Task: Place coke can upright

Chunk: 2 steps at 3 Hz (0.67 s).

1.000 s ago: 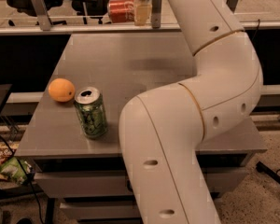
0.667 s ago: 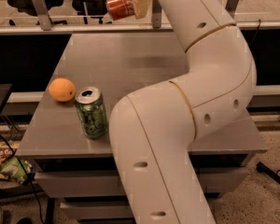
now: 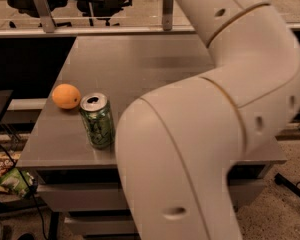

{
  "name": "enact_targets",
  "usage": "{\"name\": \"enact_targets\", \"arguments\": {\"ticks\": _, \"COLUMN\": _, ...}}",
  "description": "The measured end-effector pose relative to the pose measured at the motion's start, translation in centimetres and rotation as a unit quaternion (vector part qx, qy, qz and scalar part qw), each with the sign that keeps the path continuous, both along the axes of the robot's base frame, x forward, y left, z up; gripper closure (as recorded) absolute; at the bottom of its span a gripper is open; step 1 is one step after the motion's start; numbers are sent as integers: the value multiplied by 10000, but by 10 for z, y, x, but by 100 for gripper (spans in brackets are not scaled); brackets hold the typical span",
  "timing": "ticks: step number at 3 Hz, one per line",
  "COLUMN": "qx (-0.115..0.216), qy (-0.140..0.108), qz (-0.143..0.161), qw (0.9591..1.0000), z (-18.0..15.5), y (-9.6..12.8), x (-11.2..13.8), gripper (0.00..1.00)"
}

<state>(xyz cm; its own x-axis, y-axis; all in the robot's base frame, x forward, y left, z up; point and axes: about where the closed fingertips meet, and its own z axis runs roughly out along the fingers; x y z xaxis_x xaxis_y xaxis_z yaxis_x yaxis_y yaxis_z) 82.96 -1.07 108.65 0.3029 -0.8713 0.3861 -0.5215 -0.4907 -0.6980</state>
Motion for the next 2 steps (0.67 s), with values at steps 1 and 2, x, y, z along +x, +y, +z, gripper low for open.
{"name": "enact_targets", "arguments": {"ticks": 1, "qx": 287, "qy": -931, "qz": 118, "qw": 9952, "z": 61, "y": -15, "x": -23, "gripper": 100}}
{"name": "enact_targets", "arguments": {"ticks": 2, "qx": 412, "qy": -1523, "qz": 265, "qw": 9871, "z": 102, "y": -15, "x": -47, "gripper": 100}}
